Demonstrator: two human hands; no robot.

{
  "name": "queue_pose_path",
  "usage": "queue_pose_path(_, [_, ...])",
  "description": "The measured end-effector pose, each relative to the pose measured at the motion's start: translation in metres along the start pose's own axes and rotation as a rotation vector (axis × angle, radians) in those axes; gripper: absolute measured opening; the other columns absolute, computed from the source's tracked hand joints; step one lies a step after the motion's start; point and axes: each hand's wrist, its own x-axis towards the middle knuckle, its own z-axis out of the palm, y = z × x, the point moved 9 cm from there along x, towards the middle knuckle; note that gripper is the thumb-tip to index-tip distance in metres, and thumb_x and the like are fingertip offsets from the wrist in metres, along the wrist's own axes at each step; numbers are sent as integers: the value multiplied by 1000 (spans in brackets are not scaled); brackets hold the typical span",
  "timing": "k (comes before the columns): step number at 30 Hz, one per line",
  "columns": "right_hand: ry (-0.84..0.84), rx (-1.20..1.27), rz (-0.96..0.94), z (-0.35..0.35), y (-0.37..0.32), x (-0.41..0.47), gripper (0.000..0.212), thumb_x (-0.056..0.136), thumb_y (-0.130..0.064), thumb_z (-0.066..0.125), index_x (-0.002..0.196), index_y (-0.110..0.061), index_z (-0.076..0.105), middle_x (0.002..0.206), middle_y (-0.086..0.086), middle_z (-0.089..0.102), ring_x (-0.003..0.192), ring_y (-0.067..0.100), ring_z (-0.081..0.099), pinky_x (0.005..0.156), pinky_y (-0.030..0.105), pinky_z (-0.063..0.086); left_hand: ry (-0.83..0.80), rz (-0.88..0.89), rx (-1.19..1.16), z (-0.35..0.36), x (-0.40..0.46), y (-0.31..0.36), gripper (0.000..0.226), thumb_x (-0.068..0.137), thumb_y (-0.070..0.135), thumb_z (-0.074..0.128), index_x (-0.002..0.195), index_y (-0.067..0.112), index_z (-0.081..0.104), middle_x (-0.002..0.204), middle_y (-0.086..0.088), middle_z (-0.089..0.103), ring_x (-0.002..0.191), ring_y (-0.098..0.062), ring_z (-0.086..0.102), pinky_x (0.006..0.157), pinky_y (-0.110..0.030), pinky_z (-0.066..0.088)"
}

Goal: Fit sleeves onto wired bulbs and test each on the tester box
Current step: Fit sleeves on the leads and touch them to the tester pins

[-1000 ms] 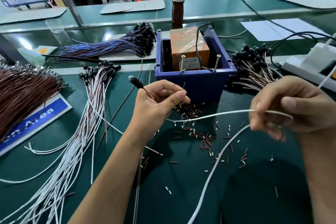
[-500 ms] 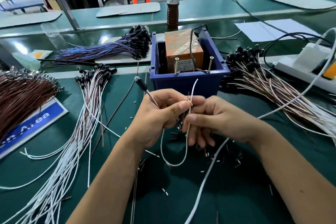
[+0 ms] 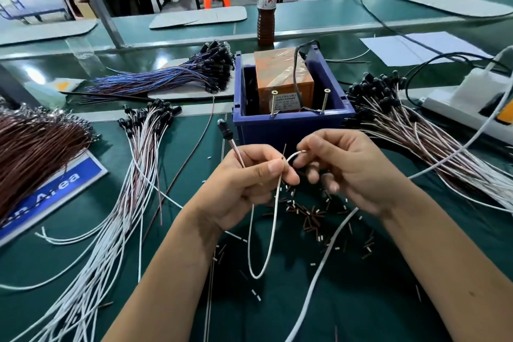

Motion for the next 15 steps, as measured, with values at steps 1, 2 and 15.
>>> queue_pose_path(1, [29, -28, -19, -2, -2, 0, 17, 89, -26, 69, 88, -11, 77, 80, 14, 73, 54, 12, 64, 37, 16, 42, 1, -22, -2, 0, 0, -2, 14, 88, 21, 77, 85, 9, 71, 84, -4, 74, 45, 5, 34, 43, -8, 29])
queue_pose_path(2, [39, -58, -40, -4, -4, 0, 15, 87, -24, 70, 84, -11, 77, 76, 15, 72, 50, 13, 62, 37, 16, 42, -3, -49, 1, 0, 0, -3, 17, 93, 16, 70, 91, 0, 67, 81, 0, 74, 45, 6, 34, 43, -9, 27])
queue_pose_path(15, [58, -86, -224, 2, -18, -4, 15, 89, -13, 71, 98, -10, 60, 70, 17, 68, 45, 15, 55, 37, 20, 42, 53, -52, 49, -4, 3, -4, 12, 85, 20, 69, 78, 13, 77, 79, -5, 71, 44, 3, 31, 44, -10, 25])
